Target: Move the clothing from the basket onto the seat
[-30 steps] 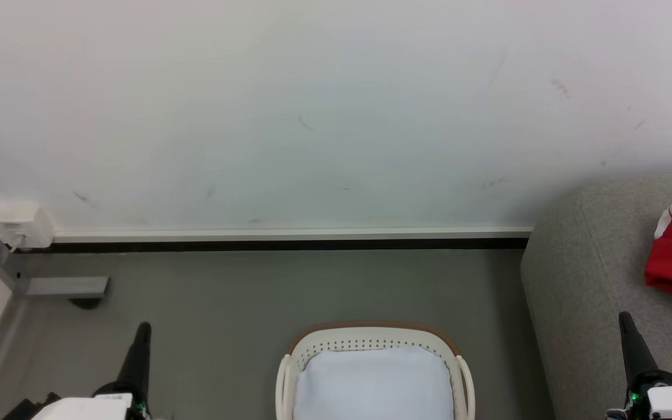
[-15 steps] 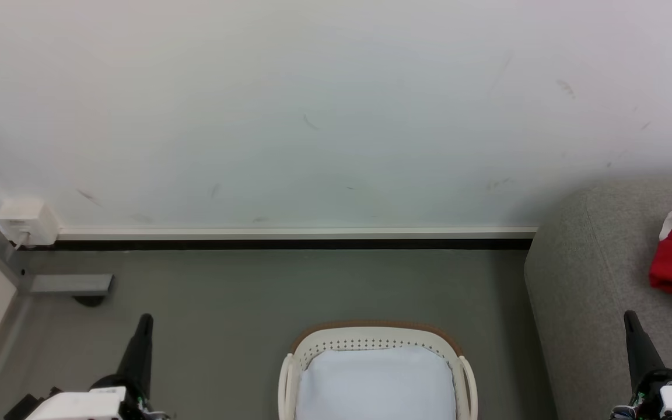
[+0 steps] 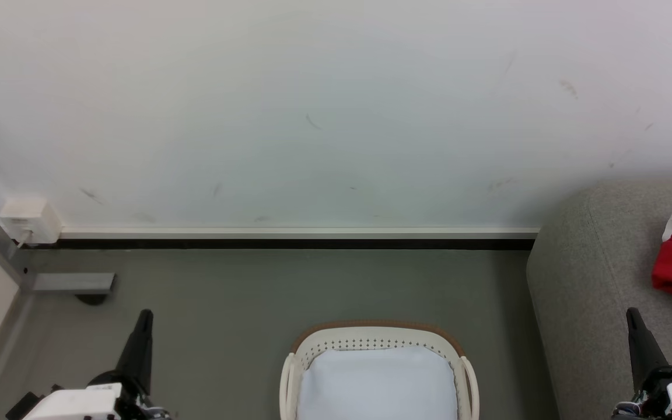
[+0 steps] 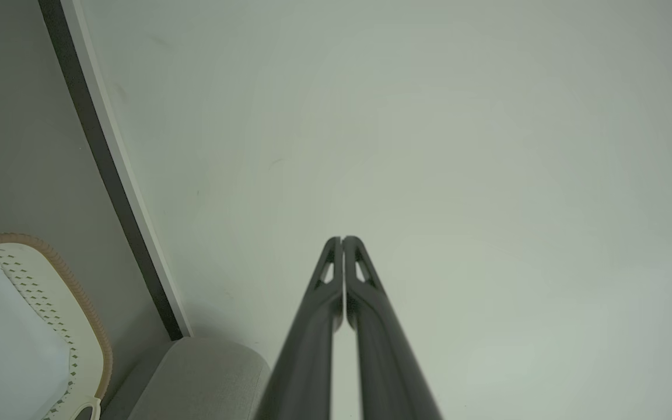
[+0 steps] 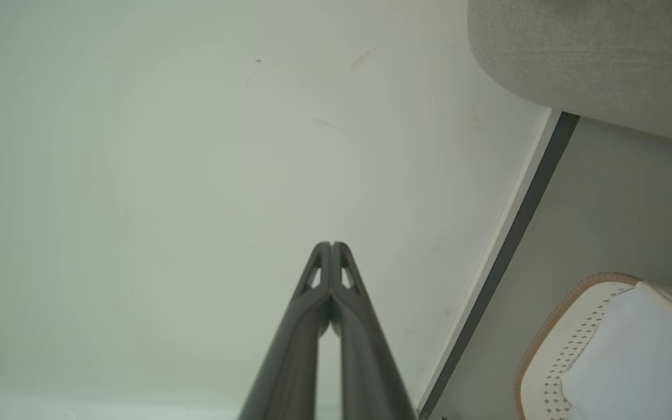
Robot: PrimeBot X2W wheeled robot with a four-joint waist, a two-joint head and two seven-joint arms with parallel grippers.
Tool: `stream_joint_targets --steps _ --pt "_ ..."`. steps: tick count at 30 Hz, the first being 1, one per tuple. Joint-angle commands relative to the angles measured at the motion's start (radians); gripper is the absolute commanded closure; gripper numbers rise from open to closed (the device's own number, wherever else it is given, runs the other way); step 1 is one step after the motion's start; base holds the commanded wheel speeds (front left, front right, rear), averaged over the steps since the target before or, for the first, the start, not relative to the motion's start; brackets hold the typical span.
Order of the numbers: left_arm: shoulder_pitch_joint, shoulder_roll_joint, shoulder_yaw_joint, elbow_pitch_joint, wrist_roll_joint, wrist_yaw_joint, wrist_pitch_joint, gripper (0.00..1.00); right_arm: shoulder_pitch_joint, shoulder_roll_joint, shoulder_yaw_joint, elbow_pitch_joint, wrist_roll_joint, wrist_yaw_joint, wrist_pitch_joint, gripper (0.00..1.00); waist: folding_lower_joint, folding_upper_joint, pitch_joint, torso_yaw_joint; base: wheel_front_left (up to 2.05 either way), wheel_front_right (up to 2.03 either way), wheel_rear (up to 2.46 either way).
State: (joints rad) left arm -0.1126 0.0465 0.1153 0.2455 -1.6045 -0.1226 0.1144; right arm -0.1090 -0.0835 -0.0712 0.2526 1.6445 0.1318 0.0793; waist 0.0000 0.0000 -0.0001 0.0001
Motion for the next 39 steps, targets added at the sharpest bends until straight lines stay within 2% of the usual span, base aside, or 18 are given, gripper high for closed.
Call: stream_joint_targets --steps 1,39 --pt "-0.008 0.007 0.001 -0.004 -0.013 -0.002 0.005 1.00 -0.010 0.002 -0.003 -0.006 0.009 -0.002 0.003 1.00 0.0000 0.0000 0.000 0.000 0.00 0.00 0.00" --pt "-0.007 0.007 0.001 -0.004 -0.013 -0.002 0.005 1.00 -0.009 0.004 -0.008 -0.005 0.003 -0.002 0.007 1.00 0.0000 0.0000 0.000 0.000 0.00 0.00 0.00"
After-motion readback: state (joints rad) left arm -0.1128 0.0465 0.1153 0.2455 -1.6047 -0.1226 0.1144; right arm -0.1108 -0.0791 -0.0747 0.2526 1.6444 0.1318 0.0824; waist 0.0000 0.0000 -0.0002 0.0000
